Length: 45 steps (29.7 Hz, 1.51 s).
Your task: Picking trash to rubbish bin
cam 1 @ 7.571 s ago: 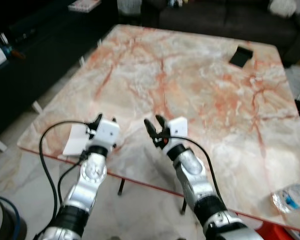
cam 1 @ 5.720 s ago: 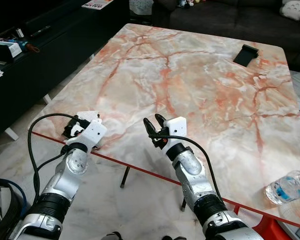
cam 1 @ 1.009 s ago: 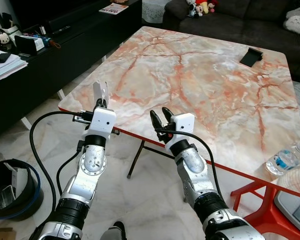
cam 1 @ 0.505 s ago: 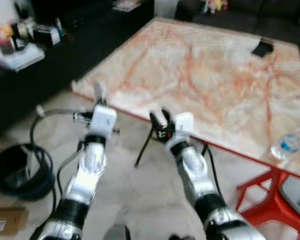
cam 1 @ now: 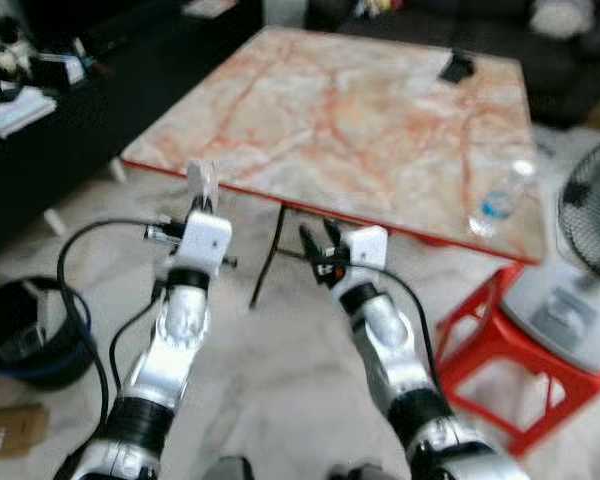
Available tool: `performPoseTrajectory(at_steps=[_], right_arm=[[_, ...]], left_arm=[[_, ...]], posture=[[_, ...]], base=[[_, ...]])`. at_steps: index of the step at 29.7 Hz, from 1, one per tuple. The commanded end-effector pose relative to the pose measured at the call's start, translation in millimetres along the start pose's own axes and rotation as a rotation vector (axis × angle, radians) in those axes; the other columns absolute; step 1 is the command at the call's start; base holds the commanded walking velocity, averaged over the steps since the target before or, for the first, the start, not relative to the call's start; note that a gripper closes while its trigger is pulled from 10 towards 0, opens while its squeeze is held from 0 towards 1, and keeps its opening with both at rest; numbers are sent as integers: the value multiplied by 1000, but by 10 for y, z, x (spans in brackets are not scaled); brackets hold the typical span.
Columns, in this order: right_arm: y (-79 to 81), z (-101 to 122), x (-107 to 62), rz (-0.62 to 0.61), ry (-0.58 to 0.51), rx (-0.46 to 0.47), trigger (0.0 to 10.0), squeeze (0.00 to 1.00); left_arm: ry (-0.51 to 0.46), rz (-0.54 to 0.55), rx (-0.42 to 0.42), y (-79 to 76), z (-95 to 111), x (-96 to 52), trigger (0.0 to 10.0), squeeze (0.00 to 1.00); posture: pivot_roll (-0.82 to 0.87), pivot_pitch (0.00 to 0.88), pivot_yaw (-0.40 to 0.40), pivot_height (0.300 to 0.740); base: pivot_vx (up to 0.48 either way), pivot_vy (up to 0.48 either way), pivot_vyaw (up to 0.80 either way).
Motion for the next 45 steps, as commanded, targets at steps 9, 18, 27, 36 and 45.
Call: performPoseTrajectory(at_steps=[9, 18, 27, 36, 45], right_arm=[[-56, -575, -320, -17, 252, -6, 10000, 0], [-235, -1415, -1211, -85, 711, -25, 10000, 0], [-231, -1858, -2102, -135, 1051, -44, 10000, 0], [-132, -1986, -2497, -152, 1179, -32, 10000, 0], [-82, -1957, -2320, -168, 1140, 16, 10000, 0]], left_arm=[[496, -85, 40, 2, -1167, -691, 10000, 0], [942, -40, -12, 224, -1888, -1638, 10000, 0], [1266, 197, -120, 514, -2157, -2513, 10000, 0], [1379, 286, -182, 527, -2183, -2976, 10000, 0], [1367, 253, -173, 508, -2186, -2875, 10000, 0]], posture=[[107, 141, -13, 740], [103, 147, -20, 740], [103, 126, -20, 740], [106, 108, -23, 740], [104, 90, -17, 740]], base=[[0, 0, 0], [0, 0, 0], [0, 0, 76], [0, 0, 800], [0, 0, 167]])
Point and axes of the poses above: a point about 5 cm out from each wrist's last joint towards the gripper, its own x axis pointing out of the wrist towards the gripper, its own z axis along the axis of the wrist's last joint, y = z × x, the point moved 4 cm from there along x, pointing out of the wrist towards the gripper, and after that the axes turned 9 degrees about -x, right-handed, at the moved point
